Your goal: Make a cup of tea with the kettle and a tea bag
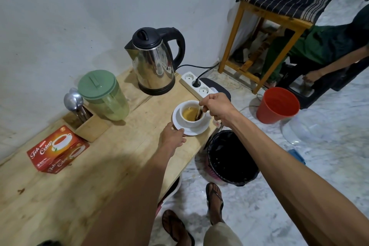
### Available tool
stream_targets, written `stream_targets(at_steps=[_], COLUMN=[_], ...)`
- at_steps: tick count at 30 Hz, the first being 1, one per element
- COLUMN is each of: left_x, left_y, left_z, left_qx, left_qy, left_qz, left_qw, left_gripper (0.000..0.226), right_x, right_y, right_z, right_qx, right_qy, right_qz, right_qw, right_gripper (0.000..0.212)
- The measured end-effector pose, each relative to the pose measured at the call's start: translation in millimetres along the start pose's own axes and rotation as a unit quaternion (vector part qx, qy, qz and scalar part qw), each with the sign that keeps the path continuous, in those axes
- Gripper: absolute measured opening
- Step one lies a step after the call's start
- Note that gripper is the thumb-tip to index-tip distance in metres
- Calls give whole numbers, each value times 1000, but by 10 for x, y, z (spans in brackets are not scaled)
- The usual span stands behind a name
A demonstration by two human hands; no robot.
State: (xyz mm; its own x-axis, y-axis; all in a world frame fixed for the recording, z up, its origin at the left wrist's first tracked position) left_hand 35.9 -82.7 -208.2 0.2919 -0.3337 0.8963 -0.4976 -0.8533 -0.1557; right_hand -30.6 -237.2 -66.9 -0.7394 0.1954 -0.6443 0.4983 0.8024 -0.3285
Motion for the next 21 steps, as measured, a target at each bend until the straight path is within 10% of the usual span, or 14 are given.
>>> stream_targets(at_steps=[21], left_x=[-18], left_y=[4], left_z=[21], left_qx=[9], left_qy=[4], left_qz=[3], left_qw=[1000], left_gripper=[51], right_x=[-46], right_y=[-180], right_z=[-105], right_qx=[40], right_qy=[-38], right_qz=[39], right_qw=[998], right_gripper=[18])
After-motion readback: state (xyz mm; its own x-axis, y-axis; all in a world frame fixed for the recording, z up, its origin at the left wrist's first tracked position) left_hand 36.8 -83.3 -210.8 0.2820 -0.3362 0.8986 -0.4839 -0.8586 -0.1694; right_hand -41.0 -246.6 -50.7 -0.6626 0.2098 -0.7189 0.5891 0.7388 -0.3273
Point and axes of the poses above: each hand's wrist, its own z-axis towards the middle knuckle, its own y-axis out of the palm, x = y × z, the point moved 2 cm from there along z, towards the middle knuckle, and after that the axes turned 15 degrees about y, right-handed, at the moved point
